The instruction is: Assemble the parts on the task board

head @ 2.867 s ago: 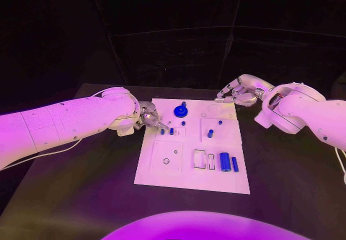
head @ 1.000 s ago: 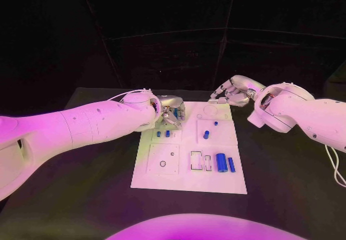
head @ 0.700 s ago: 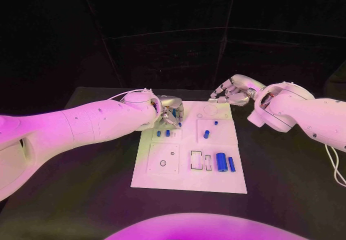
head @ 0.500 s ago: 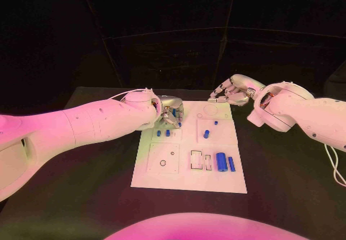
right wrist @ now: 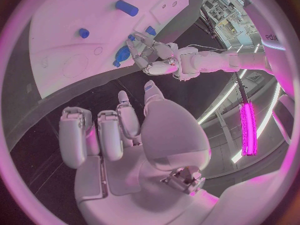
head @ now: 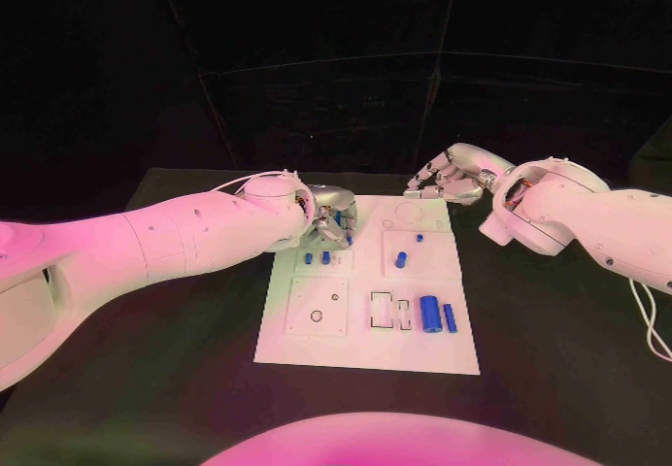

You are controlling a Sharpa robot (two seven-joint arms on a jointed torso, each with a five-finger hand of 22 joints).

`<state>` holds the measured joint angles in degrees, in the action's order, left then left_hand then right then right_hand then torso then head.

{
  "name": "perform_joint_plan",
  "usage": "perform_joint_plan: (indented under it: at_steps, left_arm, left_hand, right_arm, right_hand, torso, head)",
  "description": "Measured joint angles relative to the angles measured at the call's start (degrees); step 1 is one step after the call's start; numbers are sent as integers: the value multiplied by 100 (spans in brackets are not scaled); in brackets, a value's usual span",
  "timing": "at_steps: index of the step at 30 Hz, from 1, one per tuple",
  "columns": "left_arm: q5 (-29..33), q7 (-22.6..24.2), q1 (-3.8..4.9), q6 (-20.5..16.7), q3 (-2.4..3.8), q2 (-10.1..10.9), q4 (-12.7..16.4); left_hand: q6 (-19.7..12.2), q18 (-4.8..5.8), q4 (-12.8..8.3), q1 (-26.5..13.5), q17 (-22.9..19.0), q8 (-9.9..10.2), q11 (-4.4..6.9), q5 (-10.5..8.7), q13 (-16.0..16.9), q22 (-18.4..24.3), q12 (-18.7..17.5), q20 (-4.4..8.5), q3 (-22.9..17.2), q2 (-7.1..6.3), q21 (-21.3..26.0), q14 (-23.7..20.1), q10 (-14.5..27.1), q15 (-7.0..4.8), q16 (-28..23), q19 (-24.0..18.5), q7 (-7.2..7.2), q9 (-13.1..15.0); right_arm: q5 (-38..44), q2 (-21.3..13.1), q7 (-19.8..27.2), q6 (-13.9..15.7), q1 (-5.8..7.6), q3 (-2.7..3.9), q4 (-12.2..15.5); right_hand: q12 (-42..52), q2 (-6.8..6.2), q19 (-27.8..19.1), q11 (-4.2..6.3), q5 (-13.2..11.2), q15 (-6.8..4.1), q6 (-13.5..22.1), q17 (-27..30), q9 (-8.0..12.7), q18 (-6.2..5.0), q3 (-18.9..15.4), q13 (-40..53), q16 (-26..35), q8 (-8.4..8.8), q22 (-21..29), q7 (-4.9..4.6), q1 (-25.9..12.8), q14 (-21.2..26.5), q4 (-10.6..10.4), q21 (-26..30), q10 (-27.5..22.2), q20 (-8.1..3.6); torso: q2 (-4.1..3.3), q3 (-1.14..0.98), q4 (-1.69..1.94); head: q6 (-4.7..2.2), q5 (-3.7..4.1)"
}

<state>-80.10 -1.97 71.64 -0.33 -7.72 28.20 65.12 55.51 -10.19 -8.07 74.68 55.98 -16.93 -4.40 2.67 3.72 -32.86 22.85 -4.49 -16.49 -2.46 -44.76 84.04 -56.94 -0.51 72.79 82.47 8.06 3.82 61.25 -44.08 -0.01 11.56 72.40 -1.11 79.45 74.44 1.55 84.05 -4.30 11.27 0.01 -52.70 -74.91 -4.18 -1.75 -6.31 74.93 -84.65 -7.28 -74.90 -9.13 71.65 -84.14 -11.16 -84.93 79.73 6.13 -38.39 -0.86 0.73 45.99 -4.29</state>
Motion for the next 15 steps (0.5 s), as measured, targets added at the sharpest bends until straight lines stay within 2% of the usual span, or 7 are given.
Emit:
perform_joint_plan:
  at_steps: [15]
  left_arm:
    - [-16,46,1,47,6,-18,-30]
  left_hand:
    - [0,0,-15,-5,-47,66,-10,0,-4,-102,-79,12,-15,4,-58,0,-10,0,0,12,0,-1]
  right_arm:
    - [0,17,-1,0,0,0,-6]
  right_hand:
    - [0,29,0,0,21,0,0,0,0,0,-4,0,0,0,0,0,29,0,-4,0,0,0]
  torso:
    - [0,-2,-1]
  head:
    - [5,9]
